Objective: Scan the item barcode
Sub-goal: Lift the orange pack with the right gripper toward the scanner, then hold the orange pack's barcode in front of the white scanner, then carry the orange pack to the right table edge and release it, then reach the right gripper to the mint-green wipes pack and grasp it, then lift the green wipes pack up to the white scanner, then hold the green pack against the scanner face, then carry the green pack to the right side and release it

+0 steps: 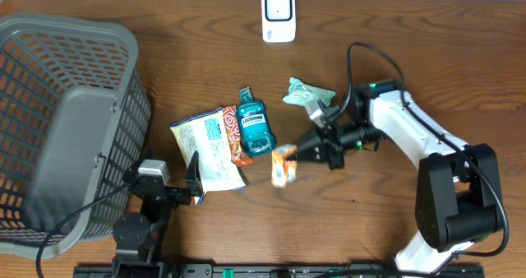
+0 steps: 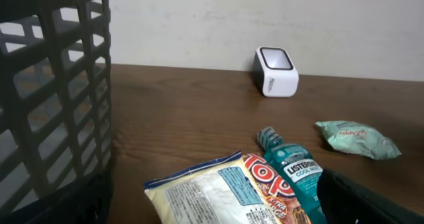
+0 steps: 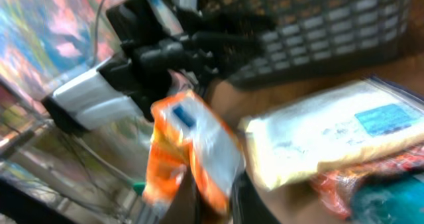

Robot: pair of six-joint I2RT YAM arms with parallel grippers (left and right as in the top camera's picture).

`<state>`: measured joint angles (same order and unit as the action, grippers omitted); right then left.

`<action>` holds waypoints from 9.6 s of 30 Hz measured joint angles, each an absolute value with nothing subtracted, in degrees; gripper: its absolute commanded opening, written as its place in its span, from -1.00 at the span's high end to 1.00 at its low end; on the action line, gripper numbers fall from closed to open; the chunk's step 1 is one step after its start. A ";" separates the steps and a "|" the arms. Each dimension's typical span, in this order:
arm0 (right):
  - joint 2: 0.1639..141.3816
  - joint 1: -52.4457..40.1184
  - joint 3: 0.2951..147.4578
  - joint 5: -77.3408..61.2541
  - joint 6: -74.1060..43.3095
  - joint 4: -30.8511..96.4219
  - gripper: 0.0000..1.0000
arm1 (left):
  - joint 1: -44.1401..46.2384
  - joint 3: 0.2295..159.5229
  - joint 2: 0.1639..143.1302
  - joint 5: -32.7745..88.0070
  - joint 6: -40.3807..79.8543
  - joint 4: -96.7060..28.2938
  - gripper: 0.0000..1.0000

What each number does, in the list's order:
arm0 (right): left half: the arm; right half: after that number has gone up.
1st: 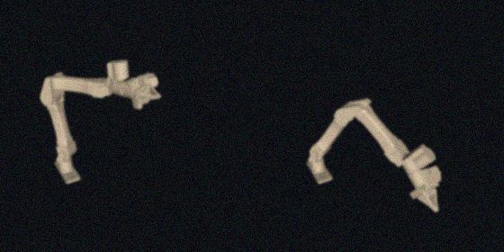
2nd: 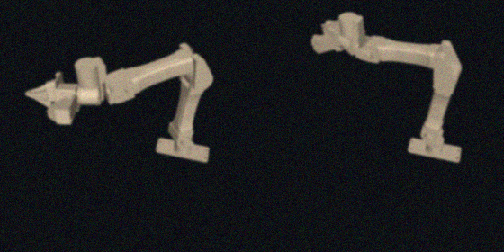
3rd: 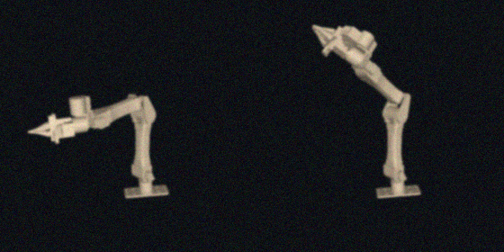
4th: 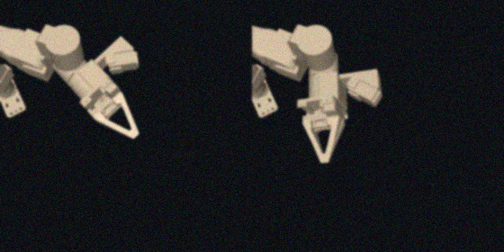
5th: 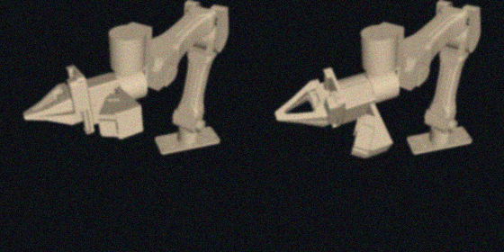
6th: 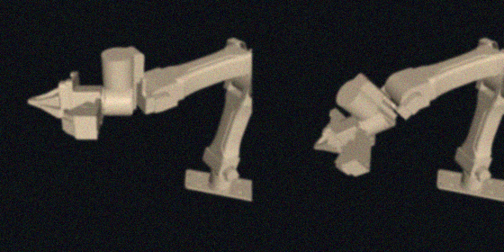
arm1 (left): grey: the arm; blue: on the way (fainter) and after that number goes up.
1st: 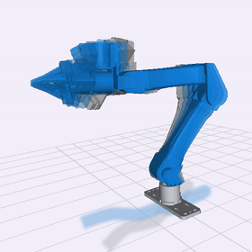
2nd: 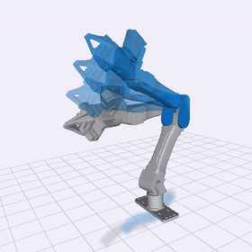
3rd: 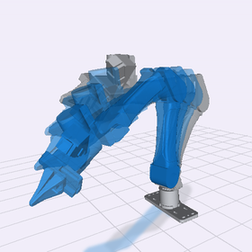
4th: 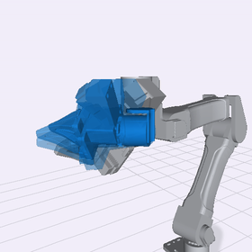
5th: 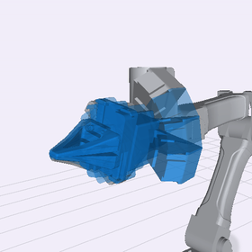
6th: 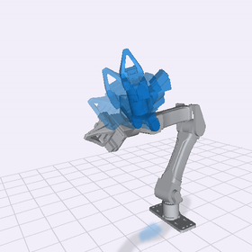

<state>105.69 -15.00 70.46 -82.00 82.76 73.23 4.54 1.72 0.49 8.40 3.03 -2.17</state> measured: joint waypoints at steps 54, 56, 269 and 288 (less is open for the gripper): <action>137.53 -26.20 117.40 25.76 47.18 7.07 0.98 | 4.54 1.72 0.54 8.38 3.01 -2.17 -0.95; 137.53 -26.06 117.60 27.35 46.30 7.53 0.99 | 4.54 1.72 0.54 8.38 3.03 -2.17 -0.96; 141.18 -21.93 120.36 -2.83 -3.51 6.04 0.98 | 4.54 1.72 0.54 8.38 3.01 -2.17 -0.96; 137.91 -19.03 121.10 8.03 -7.14 24.08 0.98 | 4.54 1.72 0.54 8.38 3.03 -2.17 -0.96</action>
<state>137.91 -19.03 121.10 8.03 -7.14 24.08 4.54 1.72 0.54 8.38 3.03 -2.17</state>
